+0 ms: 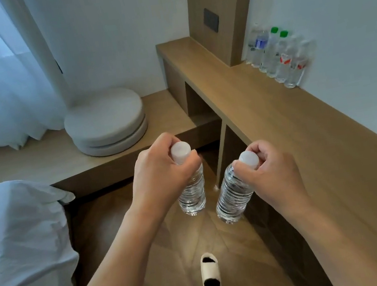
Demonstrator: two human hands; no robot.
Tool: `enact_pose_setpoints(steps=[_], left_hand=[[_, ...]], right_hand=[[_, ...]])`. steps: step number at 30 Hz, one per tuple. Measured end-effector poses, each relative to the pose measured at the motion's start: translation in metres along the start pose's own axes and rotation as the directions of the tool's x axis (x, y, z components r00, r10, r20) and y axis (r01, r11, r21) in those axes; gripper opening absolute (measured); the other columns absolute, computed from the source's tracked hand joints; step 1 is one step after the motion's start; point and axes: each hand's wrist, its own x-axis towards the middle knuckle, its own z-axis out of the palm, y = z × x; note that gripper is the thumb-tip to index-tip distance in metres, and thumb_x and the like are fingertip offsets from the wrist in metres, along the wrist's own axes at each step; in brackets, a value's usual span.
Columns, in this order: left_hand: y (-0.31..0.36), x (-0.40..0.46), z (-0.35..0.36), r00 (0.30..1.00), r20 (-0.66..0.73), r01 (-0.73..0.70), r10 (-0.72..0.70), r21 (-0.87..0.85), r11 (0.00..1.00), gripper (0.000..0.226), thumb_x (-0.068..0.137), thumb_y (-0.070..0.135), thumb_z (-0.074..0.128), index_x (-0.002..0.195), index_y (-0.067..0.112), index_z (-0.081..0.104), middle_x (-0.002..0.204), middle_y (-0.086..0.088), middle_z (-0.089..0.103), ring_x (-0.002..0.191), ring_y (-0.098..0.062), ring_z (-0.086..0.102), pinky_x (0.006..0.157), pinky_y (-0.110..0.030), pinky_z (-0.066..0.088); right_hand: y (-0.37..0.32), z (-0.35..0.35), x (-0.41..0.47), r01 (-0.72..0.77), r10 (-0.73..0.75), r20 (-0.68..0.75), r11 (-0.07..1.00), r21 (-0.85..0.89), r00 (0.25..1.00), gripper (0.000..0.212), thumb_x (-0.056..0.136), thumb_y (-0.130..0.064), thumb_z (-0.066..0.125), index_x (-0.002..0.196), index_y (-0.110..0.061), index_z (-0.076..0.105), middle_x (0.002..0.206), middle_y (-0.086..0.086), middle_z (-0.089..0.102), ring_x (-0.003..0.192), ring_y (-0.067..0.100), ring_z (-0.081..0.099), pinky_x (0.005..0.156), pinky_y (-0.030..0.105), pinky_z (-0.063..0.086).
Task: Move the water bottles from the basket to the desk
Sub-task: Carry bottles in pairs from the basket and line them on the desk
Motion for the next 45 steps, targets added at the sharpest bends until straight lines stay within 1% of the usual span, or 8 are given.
enact_pose_setpoints(steps=[10,17,22,24,27,29,37,45], left_hand=[[-0.042,0.191,0.041,0.996,0.088,-0.035,0.033,0.019,0.999,0.02,0.076,0.039,0.072,0.082,0.026,0.059,0.066,0.012,0.059,0.059,-0.004,0.055,0.052,-0.008,0.038],[-0.05,0.313,0.081,0.993,0.084,-0.082,0.084,-0.022,0.996,0.019,0.077,0.035,0.074,0.081,0.024,0.06,0.069,0.012,0.061,0.063,0.0,0.056,0.051,-0.008,0.036],[-0.058,0.387,0.139,0.96,0.231,-0.147,0.157,-0.057,0.987,0.019,0.078,0.039,0.074,0.082,0.026,0.06,0.071,0.011,0.063,0.069,-0.003,0.059,0.053,-0.026,0.05],[-0.058,0.412,0.164,0.926,0.321,-0.182,0.199,-0.084,0.98,0.02,0.078,0.04,0.073,0.082,0.026,0.059,0.069,0.01,0.063,0.065,-0.005,0.06,0.054,-0.029,0.052],[-0.054,0.454,0.201,0.855,0.457,-0.2,0.245,-0.146,0.969,0.021,0.076,0.039,0.073,0.076,0.027,0.056,0.059,0.012,0.057,0.054,-0.002,0.053,0.048,-0.015,0.038],[-0.042,0.485,0.227,0.792,0.538,-0.227,0.288,-0.178,0.957,0.022,0.074,0.039,0.073,0.075,0.026,0.055,0.058,0.011,0.057,0.052,-0.003,0.051,0.047,-0.014,0.036],[0.016,0.544,0.344,0.561,0.703,-0.382,0.438,-0.249,0.89,0.029,0.075,0.042,0.072,0.078,0.023,0.051,0.059,0.008,0.058,0.057,-0.011,0.054,0.054,-0.035,0.045],[0.08,0.552,0.447,0.421,0.746,-0.491,0.516,-0.291,0.821,0.029,0.079,0.047,0.068,0.08,0.025,0.048,0.062,0.007,0.056,0.059,-0.01,0.052,0.054,-0.033,0.042]], right_hand=[[0.004,0.066,0.184,-0.117,0.117,0.005,0.992,0.04,0.993,0.024,0.076,-0.042,0.072,0.086,-0.025,0.056,0.077,-0.005,0.062,0.073,0.017,0.062,0.063,0.044,0.059],[0.005,0.066,0.293,-0.171,0.18,-0.1,0.981,0.087,0.979,0.023,0.075,-0.04,0.073,0.083,-0.025,0.057,0.076,-0.003,0.063,0.07,0.013,0.061,0.058,0.038,0.055],[0.03,0.067,0.363,-0.256,0.268,-0.211,0.963,0.084,0.94,0.023,0.074,-0.037,0.075,0.078,-0.023,0.058,0.073,-0.002,0.064,0.069,0.017,0.06,0.06,0.04,0.052],[0.041,0.068,0.388,-0.314,0.326,-0.237,0.945,0.087,0.915,0.024,0.074,-0.039,0.076,0.079,-0.024,0.057,0.074,-0.003,0.064,0.07,0.017,0.061,0.061,0.041,0.054],[0.057,0.064,0.424,-0.412,0.422,-0.275,0.906,0.097,0.864,0.025,0.074,-0.04,0.077,0.081,-0.026,0.057,0.077,-0.005,0.064,0.073,0.016,0.062,0.062,0.041,0.054],[0.067,0.057,0.446,-0.451,0.468,-0.321,0.883,0.129,0.824,0.026,0.075,-0.041,0.077,0.083,-0.027,0.056,0.079,-0.005,0.063,0.072,0.014,0.061,0.057,0.038,0.053],[0.131,0.007,0.491,-0.576,0.58,-0.53,0.794,0.195,0.619,0.026,0.072,-0.035,0.076,0.08,-0.023,0.055,0.073,-0.008,0.061,0.067,0.013,0.057,0.057,0.032,0.044],[0.218,-0.056,0.519,-0.627,0.659,-0.48,0.736,0.255,0.579,0.027,0.074,-0.036,0.077,0.08,-0.024,0.053,0.074,-0.006,0.06,0.072,0.02,0.057,0.065,0.036,0.047]])
